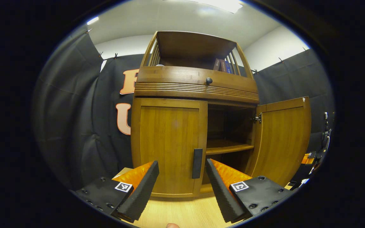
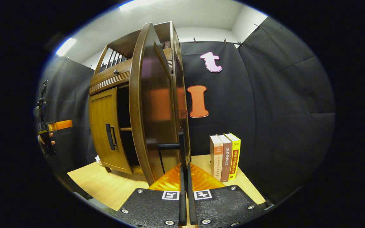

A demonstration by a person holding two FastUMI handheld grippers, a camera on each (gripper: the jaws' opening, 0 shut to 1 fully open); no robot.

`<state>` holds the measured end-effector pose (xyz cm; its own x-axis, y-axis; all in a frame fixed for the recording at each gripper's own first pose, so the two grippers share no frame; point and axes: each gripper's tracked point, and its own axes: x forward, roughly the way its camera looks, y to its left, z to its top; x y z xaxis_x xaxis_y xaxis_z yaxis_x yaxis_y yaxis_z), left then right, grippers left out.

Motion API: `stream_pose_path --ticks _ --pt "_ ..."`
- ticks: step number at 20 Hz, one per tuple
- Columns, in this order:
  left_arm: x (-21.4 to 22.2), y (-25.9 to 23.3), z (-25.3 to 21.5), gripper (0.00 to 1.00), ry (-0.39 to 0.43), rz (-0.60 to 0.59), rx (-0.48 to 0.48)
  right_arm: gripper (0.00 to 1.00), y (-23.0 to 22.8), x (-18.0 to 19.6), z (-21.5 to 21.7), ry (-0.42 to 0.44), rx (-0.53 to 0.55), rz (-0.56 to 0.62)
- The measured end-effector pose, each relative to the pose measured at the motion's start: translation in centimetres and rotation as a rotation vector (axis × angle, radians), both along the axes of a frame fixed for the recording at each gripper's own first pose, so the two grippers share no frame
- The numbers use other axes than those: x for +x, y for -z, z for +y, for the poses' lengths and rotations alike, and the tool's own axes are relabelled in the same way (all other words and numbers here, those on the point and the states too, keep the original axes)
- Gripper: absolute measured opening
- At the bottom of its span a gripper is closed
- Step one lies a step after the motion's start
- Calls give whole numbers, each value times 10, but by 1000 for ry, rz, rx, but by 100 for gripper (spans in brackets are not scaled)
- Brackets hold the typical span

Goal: Open the right door of the double-door shoe cabinet with the right hand, and open the left door with the left hand.

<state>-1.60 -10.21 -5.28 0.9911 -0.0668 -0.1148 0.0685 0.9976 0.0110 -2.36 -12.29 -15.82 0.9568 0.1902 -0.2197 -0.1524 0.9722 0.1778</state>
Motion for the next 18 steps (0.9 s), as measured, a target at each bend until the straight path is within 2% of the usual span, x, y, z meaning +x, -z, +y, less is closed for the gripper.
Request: stream_pose_path --ticks 1,3,4,5,6,8,10,11,13,15,17,18 --pt "1 -3 0 97 -10 -12 21 2 1 1 -2 -11 -1 -4" --pt "2 -3 -3 94 -12 -22 44 3 1 2 -5 -23 5 -7" --pt "3 -1 -6 94 -3 -20 42 12 1 1 -6 -30 12 -7" --pt "5 -2 -9 94 4 -17 37 5 1 1 -8 -31 22 -3" --pt "7 -1 -13 94 8 -13 30 12 2 -1 -9 -33 29 2" --pt "14 3 -21 96 13 0 19 13 1 -9 -14 -26 37 6" --pt "20 9 -27 94 20 12 17 18 -1 -18 -19 -6 42 4" --pt "24 12 -29 97 22 17 18 20 -3 -22 -21 9 43 6" --pt "37 15 -34 94 18 20 23 24 -5 -26 -32 79 28 23" --pt "49 20 -38 97 6 14 37 41 -8 -31 -47 149 -8 25" --pt "64 30 -44 96 3 8 50 71 -19 -37 -57 213 -28 8" --pt "70 36 -47 96 2 13 58 77 -25 -40 -62 243 -32 -2"
